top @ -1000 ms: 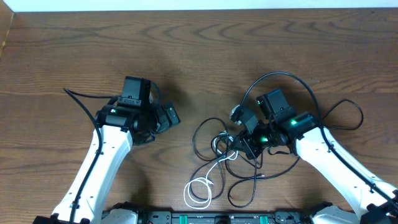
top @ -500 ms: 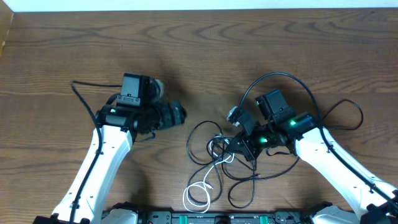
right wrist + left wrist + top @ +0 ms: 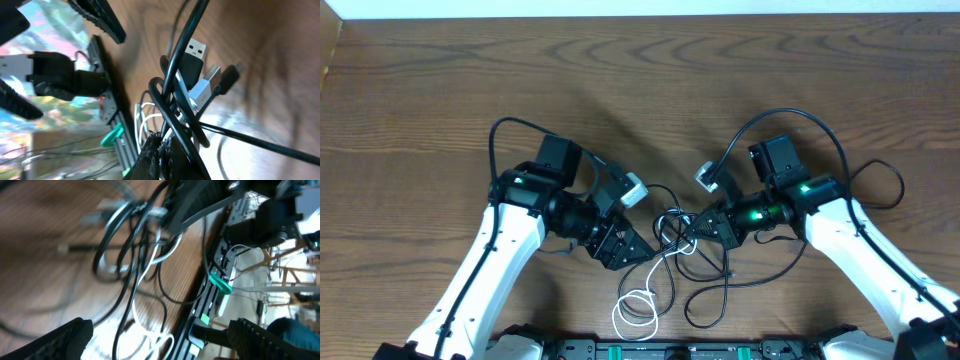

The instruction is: Untangle cables

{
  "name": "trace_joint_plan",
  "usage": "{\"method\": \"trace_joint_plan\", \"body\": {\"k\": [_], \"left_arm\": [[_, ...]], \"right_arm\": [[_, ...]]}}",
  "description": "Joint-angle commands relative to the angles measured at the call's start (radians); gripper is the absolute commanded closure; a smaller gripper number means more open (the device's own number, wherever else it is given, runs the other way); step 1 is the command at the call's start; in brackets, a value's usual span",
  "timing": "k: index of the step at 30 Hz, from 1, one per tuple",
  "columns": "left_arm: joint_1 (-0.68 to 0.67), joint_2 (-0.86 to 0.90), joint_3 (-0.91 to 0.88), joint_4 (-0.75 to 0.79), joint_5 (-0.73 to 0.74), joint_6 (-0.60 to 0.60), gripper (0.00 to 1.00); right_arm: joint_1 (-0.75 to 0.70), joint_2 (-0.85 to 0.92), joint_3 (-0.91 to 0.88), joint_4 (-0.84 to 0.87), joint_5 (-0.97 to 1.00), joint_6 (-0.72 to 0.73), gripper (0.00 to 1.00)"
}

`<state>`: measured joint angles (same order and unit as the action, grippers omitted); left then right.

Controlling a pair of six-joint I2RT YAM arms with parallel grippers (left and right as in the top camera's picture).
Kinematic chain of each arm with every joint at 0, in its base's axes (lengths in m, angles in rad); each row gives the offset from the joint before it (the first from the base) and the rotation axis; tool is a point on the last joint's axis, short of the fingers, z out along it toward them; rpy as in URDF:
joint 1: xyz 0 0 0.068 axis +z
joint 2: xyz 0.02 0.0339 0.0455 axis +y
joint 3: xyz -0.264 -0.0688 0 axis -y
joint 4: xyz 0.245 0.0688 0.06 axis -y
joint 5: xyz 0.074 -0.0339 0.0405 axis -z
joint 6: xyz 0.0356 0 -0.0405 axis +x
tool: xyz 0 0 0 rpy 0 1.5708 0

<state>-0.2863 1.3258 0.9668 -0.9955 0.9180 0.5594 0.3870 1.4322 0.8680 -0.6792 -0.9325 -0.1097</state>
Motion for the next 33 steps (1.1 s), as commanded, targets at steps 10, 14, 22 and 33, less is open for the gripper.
{"method": "trace_joint_plan", "body": {"k": [10, 14, 22, 33], "left_arm": [[-0.050, 0.066, -0.058, 0.232, 0.034, -0.076, 0.08], [-0.054, 0.123, -0.080, 0.268, 0.031, -0.075, 0.08], [-0.053, 0.256, -0.080, 0.372, 0.031, -0.099, 0.50], [-0.042, 0.264, -0.080, 0.464, -0.021, -0.234, 0.92]], "right_arm": [[-0.008, 0.099, -0.001, 0.027, -0.212, -0.015, 0.99], [-0.008, 0.099, -0.001, 0.047, -0.254, -0.015, 0.99], [-0.008, 0.099, -0.001, 0.059, -0.301, -0.015, 0.99], [-0.008, 0.099, -0.001, -0.042, -0.301, -0.175, 0.99]]}}
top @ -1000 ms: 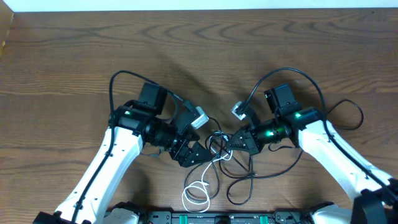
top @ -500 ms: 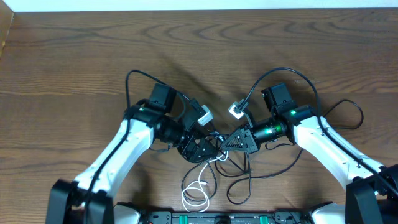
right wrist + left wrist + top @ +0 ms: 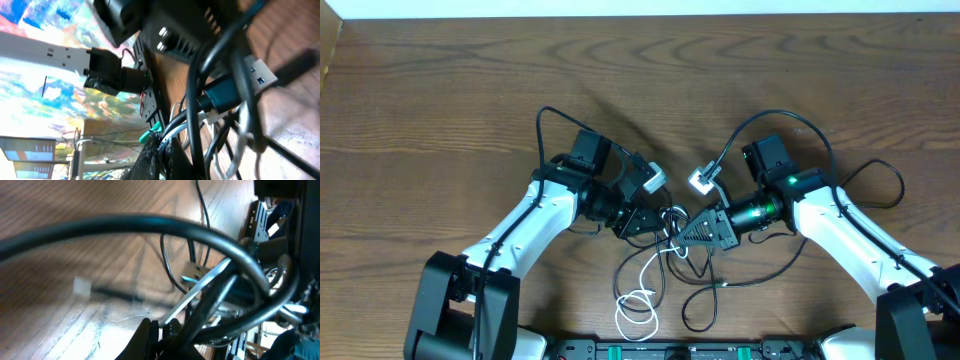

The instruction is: Untangle cables

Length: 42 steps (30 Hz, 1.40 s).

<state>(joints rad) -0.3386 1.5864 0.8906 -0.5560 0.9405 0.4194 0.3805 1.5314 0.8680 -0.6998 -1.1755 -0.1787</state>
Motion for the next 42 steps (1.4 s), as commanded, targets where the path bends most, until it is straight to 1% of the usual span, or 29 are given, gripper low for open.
{"method": "trace_joint_plan", "body": {"k": [1, 4, 7, 12, 19, 26, 28, 29, 31, 32, 33, 36, 42], "left_arm": [[0.013, 0.003, -0.004, 0.035, -0.066, -0.126, 0.92], [0.015, 0.003, -0.004, 0.065, -0.145, -0.226, 0.92], [0.015, 0.003, -0.004, 0.072, -0.255, -0.346, 0.92], [0.015, 0.003, -0.004, 0.068, -0.412, -0.531, 0.92], [0.014, 0.003, -0.004, 0.063, -0.418, -0.654, 0.92], [0.015, 0.003, -0.004, 0.049, -0.418, -0.777, 0.92], [0.015, 0.003, -0.004, 0.049, -0.418, -0.824, 0.92], [0.015, 0.003, -0.004, 0.049, -0.418, -0.851, 0.92], [0.015, 0.003, -0.004, 0.050, -0.418, -0.875, 0.92], [0.014, 0.003, -0.004, 0.050, -0.418, -0.878, 0.92], [0.014, 0.003, -0.004, 0.049, -0.418, -0.878, 0.92], [0.014, 0.003, -0.004, 0.045, -0.418, -0.878, 0.92], [0.014, 0.003, -0.004, 0.042, -0.418, -0.878, 0.92]], "right_arm": [[-0.001, 0.000, -0.001, -0.031, -0.061, -0.117, 0.99], [-0.001, 0.000, -0.001, -0.057, -0.097, -0.172, 0.99], [-0.001, 0.000, -0.001, -0.074, -0.118, -0.220, 0.99], [-0.001, -0.001, -0.001, -0.075, -0.118, -0.243, 0.99], [-0.002, -0.001, -0.001, -0.019, -0.114, -0.248, 0.99], [-0.002, -0.001, -0.001, 0.055, -0.105, -0.172, 0.99], [-0.009, -0.001, -0.001, 0.074, -0.017, -0.069, 0.99], [-0.023, -0.001, -0.001, 0.093, 0.137, 0.078, 0.99], [-0.041, -0.001, -0.001, 0.102, 0.345, 0.256, 0.99], [-0.050, -0.001, -0.001, 0.102, 0.430, 0.323, 0.99], [-0.056, -0.001, -0.001, 0.103, 0.485, 0.362, 0.99], [-0.067, -0.001, -0.001, 0.122, 0.544, 0.406, 0.99], [-0.069, -0.001, -0.001, 0.194, 0.530, 0.472, 0.99]]}}
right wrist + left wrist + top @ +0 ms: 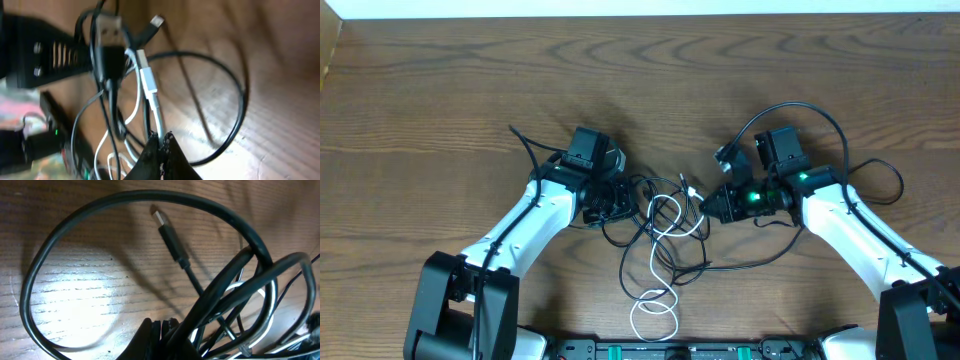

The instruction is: Untangle cables

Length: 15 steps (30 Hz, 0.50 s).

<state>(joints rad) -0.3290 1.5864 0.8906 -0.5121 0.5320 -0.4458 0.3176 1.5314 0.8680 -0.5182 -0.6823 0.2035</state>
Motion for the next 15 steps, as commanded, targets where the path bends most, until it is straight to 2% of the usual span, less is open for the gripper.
{"method": "trace_joint_plan", "body": {"k": [1, 8, 15], "left_arm": [[0.005, 0.003, -0.004, -0.002, -0.010, -0.013, 0.92], [0.005, 0.003, -0.004, -0.002, -0.010, -0.012, 0.92], [0.005, 0.003, -0.004, -0.002, -0.009, 0.003, 0.92]], "right_arm": [[-0.006, -0.001, 0.000, 0.022, 0.005, 0.088, 0.99], [-0.014, -0.006, 0.000, 0.113, -0.252, 0.025, 0.99], [-0.029, -0.081, 0.000, 0.238, -0.266, 0.028, 0.99]]}}
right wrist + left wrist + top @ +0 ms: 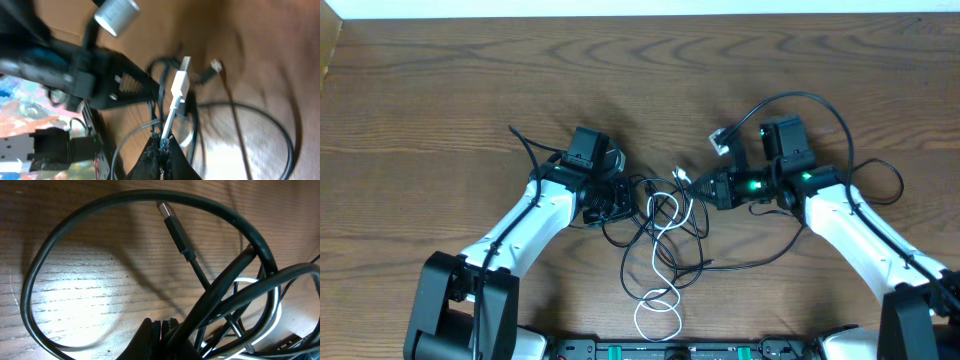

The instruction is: Untangle cables

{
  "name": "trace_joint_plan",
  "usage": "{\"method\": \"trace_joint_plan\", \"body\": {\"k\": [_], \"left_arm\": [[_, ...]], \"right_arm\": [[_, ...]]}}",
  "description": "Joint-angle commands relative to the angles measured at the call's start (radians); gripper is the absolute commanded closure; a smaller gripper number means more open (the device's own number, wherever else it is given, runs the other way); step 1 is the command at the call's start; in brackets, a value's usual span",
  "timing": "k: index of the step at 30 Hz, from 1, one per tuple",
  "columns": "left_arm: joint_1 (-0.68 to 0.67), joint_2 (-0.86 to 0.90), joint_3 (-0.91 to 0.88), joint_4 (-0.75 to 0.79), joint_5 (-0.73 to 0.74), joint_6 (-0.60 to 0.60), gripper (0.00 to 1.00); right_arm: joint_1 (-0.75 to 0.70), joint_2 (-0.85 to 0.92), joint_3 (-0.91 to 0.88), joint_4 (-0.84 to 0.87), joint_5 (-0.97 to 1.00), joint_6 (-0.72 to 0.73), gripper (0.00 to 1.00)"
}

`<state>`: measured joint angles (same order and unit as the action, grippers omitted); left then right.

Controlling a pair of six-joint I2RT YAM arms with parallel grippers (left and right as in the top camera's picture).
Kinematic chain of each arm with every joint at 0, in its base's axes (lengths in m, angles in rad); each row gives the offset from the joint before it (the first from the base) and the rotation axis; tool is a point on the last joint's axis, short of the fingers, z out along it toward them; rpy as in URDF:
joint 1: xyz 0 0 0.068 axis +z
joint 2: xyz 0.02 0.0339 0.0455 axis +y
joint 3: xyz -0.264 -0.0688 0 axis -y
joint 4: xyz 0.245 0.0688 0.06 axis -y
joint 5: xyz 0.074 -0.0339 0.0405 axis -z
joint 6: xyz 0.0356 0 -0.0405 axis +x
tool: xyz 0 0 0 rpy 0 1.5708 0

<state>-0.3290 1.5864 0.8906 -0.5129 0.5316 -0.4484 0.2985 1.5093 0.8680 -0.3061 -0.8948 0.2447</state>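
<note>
A tangle of black cables and one white cable [665, 215] lies on the wooden table between my arms. My left gripper [615, 200] is shut on a bundle of black cables [235, 287] at the tangle's left edge; a black plug [173, 224] lies inside a wide black loop. My right gripper [705, 187] is shut on the white cable [172, 107] just behind its USB plug [181, 80], which points toward the left arm. The white cable's tail ends in a small loop [655, 300] near the front edge.
A black cable [750, 263] trails from the tangle toward the right front. The arms' own camera leads arch over each wrist [800, 100]. The table's back edge [640, 17] meets a white wall. A black rail [650, 350] runs along the front.
My right gripper has moved a little toward the back with the white cable, and its plug now stands clear of the black ones. The left gripper has not moved.
At first my left gripper was open beside the tangle near the front, the right shut on cables. Then both were shut on cables, close together. Later they stood apart with the tangle spread between them, and now the white plug is held separate.
</note>
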Motion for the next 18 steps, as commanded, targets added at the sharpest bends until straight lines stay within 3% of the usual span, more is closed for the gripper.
{"method": "trace_joint_plan", "body": {"k": [1, 9, 18], "left_arm": [[0.005, 0.003, -0.004, -0.001, -0.009, 0.006, 0.92], [0.005, 0.003, -0.004, 0.003, 0.010, 0.005, 0.92], [0.005, 0.003, -0.004, 0.087, 0.202, -0.015, 0.93]], "right_arm": [[-0.008, -0.072, 0.000, 0.031, -0.061, -0.014, 0.99], [0.013, -0.171, 0.000, -0.029, -0.161, -0.193, 0.99], [0.086, -0.189, -0.001, -0.229, -0.145, -0.362, 0.99]]}}
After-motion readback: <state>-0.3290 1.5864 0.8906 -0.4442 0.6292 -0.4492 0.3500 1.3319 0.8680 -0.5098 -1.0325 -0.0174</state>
